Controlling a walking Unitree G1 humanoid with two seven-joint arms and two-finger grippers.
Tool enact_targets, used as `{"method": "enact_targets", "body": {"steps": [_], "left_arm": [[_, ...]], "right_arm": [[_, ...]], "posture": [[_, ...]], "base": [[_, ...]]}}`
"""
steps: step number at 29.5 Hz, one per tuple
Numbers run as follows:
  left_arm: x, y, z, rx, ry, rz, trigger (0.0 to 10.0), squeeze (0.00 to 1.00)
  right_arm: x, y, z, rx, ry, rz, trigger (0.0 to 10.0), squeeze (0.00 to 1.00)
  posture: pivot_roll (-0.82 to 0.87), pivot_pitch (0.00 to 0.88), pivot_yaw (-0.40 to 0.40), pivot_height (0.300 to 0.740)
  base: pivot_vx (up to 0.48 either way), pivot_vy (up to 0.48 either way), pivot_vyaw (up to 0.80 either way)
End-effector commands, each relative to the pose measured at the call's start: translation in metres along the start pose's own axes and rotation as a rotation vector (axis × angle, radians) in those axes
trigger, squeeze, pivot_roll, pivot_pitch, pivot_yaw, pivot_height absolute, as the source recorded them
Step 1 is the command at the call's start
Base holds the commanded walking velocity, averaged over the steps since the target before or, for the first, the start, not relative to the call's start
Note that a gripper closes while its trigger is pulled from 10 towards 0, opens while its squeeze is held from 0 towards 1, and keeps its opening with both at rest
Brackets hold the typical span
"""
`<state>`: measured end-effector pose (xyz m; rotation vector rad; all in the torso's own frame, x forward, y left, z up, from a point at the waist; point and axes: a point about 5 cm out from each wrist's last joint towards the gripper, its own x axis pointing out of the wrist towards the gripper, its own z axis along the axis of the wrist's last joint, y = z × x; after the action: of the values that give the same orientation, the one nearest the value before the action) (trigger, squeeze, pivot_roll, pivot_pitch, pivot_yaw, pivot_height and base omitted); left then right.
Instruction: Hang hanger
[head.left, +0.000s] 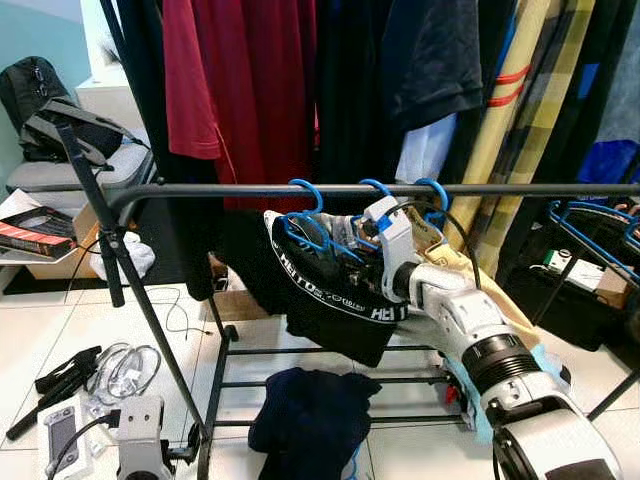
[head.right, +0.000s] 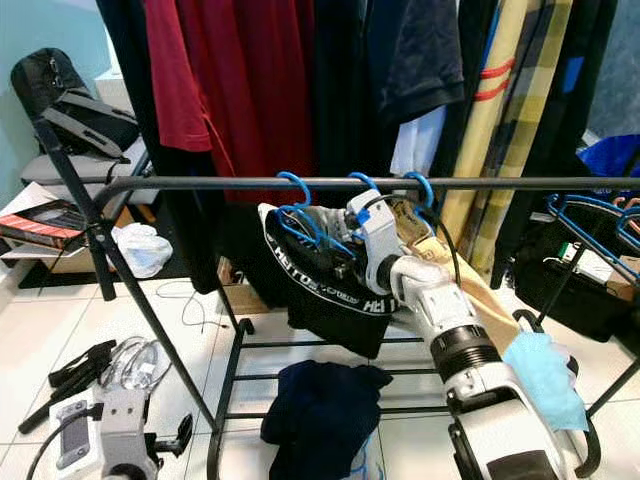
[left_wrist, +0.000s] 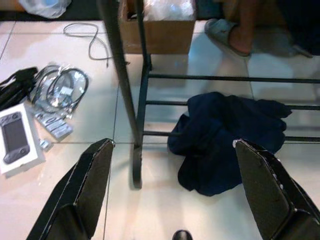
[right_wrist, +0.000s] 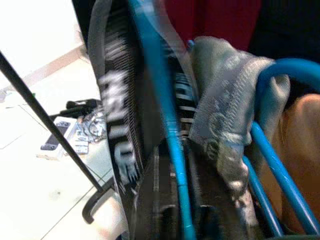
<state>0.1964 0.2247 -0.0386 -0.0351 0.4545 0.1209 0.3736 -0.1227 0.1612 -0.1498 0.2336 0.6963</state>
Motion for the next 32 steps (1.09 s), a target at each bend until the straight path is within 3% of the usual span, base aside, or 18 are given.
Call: {"method": "enact_targets", "body": {"steps": [1, 3, 4, 8, 15, 22, 24, 28, 31, 32], "left_arm": [[-0.001, 0.0, -0.006, -0.005, 0.031, 0.008, 10.0, 0.0], [-0.001, 0.0, -0.006, -0.005, 0.031, 0.008, 10.0, 0.0], [0.005, 0.002, -0.001, -0.042, 0.032, 0.027, 10.0, 0.0], [0.006, 0.004, 0.001, -0.046, 0.03, 0.031, 10.0, 0.0], [0.017, 0.025, 0.022, -0.047, -0.007, 0.084, 10.0, 0.0], [0.02, 0.034, 0.035, -0.054, -0.05, 0.072, 10.0, 0.0], [0.021, 0.044, 0.056, -0.027, -0.122, -0.017, 10.0, 0.0], [0.021, 0.047, 0.068, 0.006, -0.157, -0.093, 10.0, 0.0], [0.019, 0.045, 0.082, 0.089, -0.181, -0.197, 10.0, 0.0], [0.017, 0.042, 0.09, 0.142, -0.198, -0.279, 10.0, 0.0]], "right_arm": [[-0.003, -0.001, 0.012, -0.016, -0.076, 0.022, 0.0, 0.0], [-0.003, -0.001, 0.012, -0.016, -0.076, 0.022, 0.0, 0.0], [-0.014, 0.003, 0.02, -0.05, -0.148, 0.105, 0.0, 0.0], [-0.017, 0.003, 0.023, -0.059, -0.164, 0.126, 0.0, 0.0], [-0.041, 0.021, 0.026, -0.123, -0.208, 0.351, 0.0, 0.0], [-0.049, 0.024, 0.022, -0.137, -0.191, 0.386, 0.0, 0.0], [-0.058, 0.022, 0.017, -0.148, -0.163, 0.39, 0.0, 0.0], [-0.065, 0.022, 0.011, -0.154, -0.123, 0.402, 0.0, 0.0], [-0.075, 0.025, -0.002, -0.168, -0.032, 0.443, 0.0, 0.0], [-0.081, 0.027, -0.011, -0.182, 0.03, 0.463, 0.0, 0.0]], "posture": [[0.01, 0.0, 0.001, 0.74], [0.01, 0.0, 0.001, 0.74], [0.0, 0.0, 0.003, 0.74], [0.0, 0.0, 0.004, 0.74], [-0.01, 0.0, 0.015, 0.74], [-0.01, 0.0, 0.02, 0.74], [-0.01, 0.0, 0.024, 0.74], [-0.01, 0.0, 0.025, 0.74], [-0.01, 0.0, 0.021, 0.74], [-0.02, 0.0, 0.021, 0.74]], "base": [[0.0, 0.0, 0.0], [0.0, 0.0, 0.0], [0.0, 0.0, 0.0], [0.0, 0.0, 0.0], [0.0, 0.0, 0.0], [0.0, 0.0, 0.0], [0.0, 0.0, 0.0], [0.0, 0.0, 0.0], [0.0, 0.0, 0.0], [0.0, 0.0, 0.0]]}}
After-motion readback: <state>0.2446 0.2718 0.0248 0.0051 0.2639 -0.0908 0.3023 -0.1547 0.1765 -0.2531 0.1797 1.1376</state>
